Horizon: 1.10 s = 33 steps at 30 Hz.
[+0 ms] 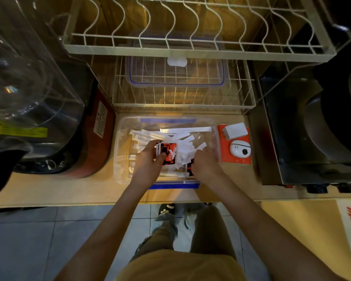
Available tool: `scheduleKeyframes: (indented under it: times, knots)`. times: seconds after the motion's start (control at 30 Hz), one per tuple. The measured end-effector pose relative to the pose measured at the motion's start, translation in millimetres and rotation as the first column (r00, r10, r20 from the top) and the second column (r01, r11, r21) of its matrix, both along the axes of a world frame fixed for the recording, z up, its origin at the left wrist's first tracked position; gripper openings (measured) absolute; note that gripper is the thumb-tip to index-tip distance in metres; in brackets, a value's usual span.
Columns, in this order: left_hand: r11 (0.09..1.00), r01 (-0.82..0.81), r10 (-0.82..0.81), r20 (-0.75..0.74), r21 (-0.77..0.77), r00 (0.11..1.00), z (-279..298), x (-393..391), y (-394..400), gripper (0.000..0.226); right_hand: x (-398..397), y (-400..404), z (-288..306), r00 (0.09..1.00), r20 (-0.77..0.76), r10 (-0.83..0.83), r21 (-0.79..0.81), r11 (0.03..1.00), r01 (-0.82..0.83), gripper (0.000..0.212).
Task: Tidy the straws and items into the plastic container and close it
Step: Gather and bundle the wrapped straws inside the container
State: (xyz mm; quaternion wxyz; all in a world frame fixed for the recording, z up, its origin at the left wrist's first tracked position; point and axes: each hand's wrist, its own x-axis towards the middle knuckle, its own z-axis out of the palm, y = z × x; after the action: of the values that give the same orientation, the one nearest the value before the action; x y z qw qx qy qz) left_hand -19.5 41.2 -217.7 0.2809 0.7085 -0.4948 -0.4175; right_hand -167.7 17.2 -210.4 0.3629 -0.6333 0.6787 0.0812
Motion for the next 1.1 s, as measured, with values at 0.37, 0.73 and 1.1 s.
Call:
scheduleKeyframes:
  times: [0.37, 0.73, 1.1]
  knots:
    - [0.996, 0.032, -0.034, 0.017, 0.083, 0.999, -3, -4, -5, 0.039, 12, -5, -26, 0.978, -0.186, -0.094, -0.116, 0.991, 0.073, 0.038]
    - [0.997, 0.003, -0.001, -0.032, 0.073, 0.999, -1, -1, -6, 0.042, -2, -10, 21, 0.998, -0.028, -0.059, -0.179, 0.982, 0.053, 0.044]
    - [0.975, -0.103, 0.160, -0.302, 0.196, 0.940, 4, -1, -9, 0.031, 18, 4, 4, 0.745, 0.596, -0.299, -0.044, 0.914, 0.403, 0.032]
